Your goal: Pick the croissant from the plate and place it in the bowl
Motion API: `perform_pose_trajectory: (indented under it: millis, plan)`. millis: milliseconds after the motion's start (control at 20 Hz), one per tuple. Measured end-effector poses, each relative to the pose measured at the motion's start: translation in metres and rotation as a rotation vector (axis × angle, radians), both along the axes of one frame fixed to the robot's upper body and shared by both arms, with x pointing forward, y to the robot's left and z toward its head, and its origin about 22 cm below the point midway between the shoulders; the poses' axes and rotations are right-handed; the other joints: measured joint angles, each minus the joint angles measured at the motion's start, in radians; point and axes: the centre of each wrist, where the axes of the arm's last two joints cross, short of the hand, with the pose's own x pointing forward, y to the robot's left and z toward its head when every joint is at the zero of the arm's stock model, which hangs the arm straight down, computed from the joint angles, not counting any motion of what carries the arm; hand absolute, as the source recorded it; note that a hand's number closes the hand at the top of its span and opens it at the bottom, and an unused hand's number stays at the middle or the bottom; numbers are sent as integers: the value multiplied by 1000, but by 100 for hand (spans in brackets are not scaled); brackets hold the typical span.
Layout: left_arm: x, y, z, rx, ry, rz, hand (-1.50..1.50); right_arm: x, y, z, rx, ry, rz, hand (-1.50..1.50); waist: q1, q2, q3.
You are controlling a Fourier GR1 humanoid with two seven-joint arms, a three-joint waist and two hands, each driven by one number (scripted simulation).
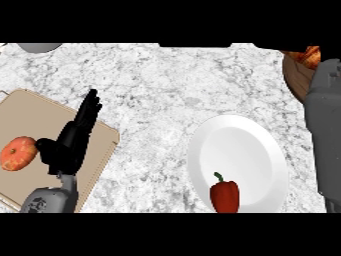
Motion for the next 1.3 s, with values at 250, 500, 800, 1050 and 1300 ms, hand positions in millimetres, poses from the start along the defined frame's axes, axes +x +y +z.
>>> perform_pose_trajectory:
  millis: [250, 500, 800, 1050, 1300]
  plan:
    - [7, -4, 4, -4, 1, 1, 0, 23, -22, 13, -2, 25, -63, 150, 1, 2, 0]
    - [6, -8, 3, -8, -3, 2, 0, 45, -55, 11, -86, 87, -165, 150, 4, 3, 0]
    - [6, -3, 7, -13, -4, -9, 0, 61, -109, -7, -229, 167, -273, 150, 8, 5, 0]
    - [9, -7, 5, 1, -9, -9, 0, 74, -144, -36, -252, 199, -338, 150, 13, 8, 1]
    - [4, -10, 0, -5, -13, -22, 0, 77, -182, -64, -273, 230, -391, 150, 20, 10, 1]
